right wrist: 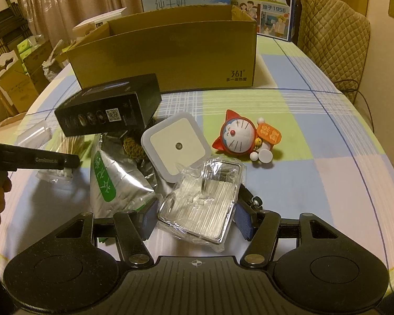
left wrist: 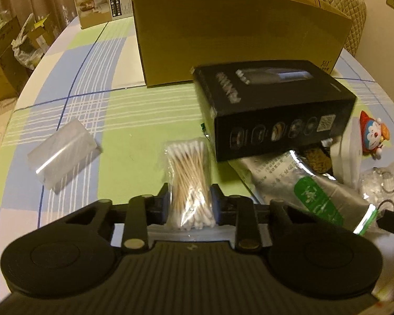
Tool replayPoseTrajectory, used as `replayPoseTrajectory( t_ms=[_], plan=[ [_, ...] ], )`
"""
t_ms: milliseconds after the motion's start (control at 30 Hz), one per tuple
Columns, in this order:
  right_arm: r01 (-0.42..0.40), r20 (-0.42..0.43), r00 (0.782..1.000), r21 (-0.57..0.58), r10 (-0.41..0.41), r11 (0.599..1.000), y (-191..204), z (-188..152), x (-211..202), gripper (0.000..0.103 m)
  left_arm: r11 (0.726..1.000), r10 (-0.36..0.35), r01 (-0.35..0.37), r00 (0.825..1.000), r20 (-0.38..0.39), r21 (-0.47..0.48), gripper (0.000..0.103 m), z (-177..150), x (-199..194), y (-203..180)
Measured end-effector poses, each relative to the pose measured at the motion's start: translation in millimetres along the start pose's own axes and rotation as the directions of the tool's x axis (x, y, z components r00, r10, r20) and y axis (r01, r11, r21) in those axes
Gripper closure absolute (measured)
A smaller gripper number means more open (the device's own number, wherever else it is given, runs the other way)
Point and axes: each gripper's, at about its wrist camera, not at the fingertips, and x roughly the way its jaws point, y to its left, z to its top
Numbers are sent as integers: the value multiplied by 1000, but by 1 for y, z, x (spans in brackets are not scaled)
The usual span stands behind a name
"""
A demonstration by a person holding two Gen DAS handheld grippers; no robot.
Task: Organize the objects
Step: 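Grasp the cotton swab bag with the left tool while the right tool grasps the clear soap dish, then carry both held items into the cardboard box and open both tools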
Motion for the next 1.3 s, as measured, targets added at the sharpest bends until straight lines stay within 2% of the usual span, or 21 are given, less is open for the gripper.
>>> replayPoseTrajectory(
  t_ms=[333, 700, 1067, 1300],
  plan=[
    [-13, 40, 999, 10, 13, 1000, -1, 4, -25, 45, 999, -9, 10, 1000, 8, -44, 80, -11, -42, -7],
    [-41, 111, 993, 13, 40, 999, -3, 9, -67, 45, 998, -18, 24, 997, 80, -66, 80, -19, -109, -23],
    [-60, 177, 982, -14, 61, 998, -8, 41, -90, 45, 998, -47, 51, 984, 175, -20, 80, 19, -145, -42],
    [-80, 212, 974, -34, 85, 996, -12, 85, -89, 45, 998, -69, 70, 976, 207, 5, 80, 62, -144, -42]
  ],
)
